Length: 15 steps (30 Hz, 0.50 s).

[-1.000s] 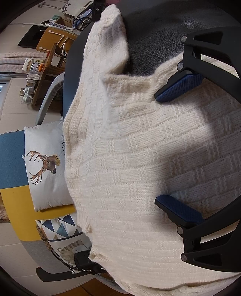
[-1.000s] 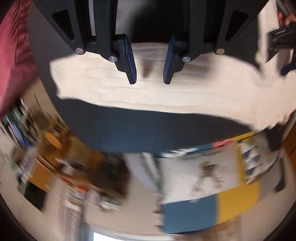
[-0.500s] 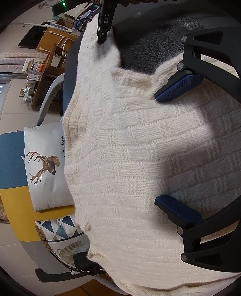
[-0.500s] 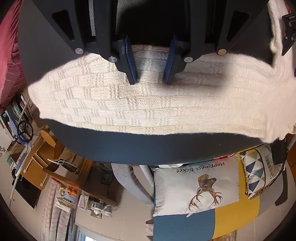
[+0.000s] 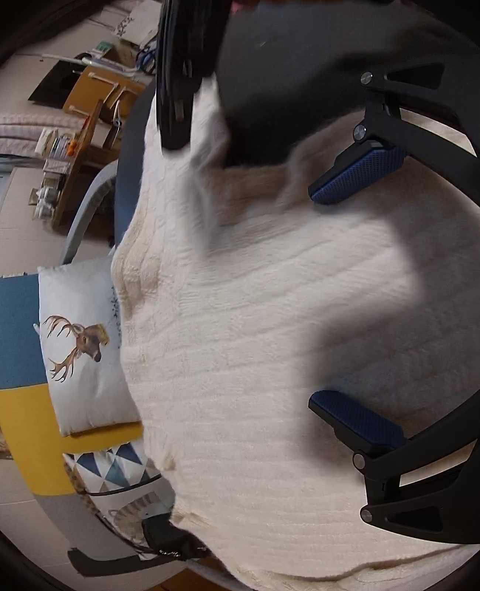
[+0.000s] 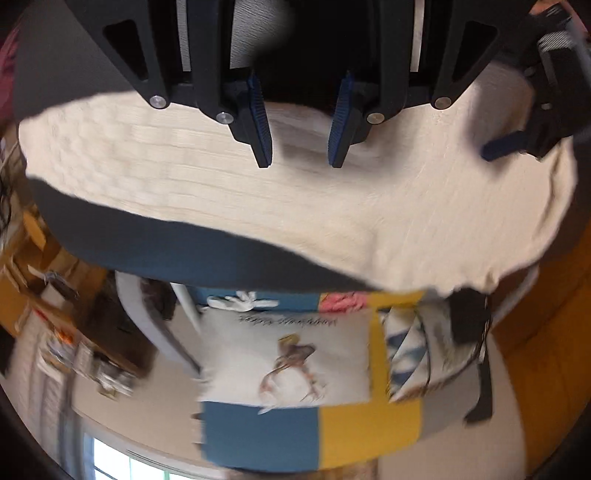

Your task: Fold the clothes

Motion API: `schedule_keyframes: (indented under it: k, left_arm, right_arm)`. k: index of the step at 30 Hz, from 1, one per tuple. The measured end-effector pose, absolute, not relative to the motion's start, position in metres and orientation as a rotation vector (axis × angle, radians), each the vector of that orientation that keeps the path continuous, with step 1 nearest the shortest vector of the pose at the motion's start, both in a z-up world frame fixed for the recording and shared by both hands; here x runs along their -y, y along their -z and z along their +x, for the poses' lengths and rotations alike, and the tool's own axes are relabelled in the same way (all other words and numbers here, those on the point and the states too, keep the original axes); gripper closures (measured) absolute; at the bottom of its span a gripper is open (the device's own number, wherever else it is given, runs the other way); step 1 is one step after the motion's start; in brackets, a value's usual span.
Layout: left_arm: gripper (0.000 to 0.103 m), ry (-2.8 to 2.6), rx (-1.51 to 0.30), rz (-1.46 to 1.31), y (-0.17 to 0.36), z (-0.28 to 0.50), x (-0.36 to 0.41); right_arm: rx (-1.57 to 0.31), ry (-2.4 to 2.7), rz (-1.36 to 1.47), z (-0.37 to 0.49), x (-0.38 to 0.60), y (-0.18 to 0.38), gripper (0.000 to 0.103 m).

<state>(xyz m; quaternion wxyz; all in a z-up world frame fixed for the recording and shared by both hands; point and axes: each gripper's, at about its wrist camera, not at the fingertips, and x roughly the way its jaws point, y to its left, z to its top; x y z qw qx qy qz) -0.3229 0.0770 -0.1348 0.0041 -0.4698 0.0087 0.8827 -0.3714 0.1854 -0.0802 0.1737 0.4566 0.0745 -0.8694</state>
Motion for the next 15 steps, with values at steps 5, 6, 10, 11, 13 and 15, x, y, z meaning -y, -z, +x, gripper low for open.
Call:
schedule_keyframes:
  k: [5, 6, 10, 11, 13, 15]
  left_arm:
    - [0.001, -2.770, 0.005, -1.453, 0.136, -0.289, -0.065]
    - [0.001, -2.769, 0.008, -1.442, 0.136, -0.286, -0.065]
    - [0.000, -2.776, -0.048, -1.446, 0.139, -0.283, -0.070]
    - [0.000, -2.777, -0.048, -1.442, 0.139, -0.283, -0.070]
    - [0.000, -2.776, -0.035, -1.436, 0.139, -0.283, -0.069]
    - [0.000, -2.779, -0.037, -1.433, 0.139, -0.283, -0.069]
  right_arm:
    - [-0.156, 2.537, 1.390, -0.391, -0.196, 0.111, 0.073]
    - [-0.178, 2.550, 1.387, -0.391, -0.196, 0.111, 0.073]
    - [-0.271, 2.551, 1.428, -0.393, -0.188, 0.108, 0.073]
    - [-0.264, 2.535, 1.465, -0.393, -0.188, 0.105, 0.073]
    - [-0.129, 2.571, 1.430, -0.386, -0.191, 0.084, 0.073]
    - [-0.054, 2.551, 1.307, -0.374, -0.186, 0.068, 0.073]
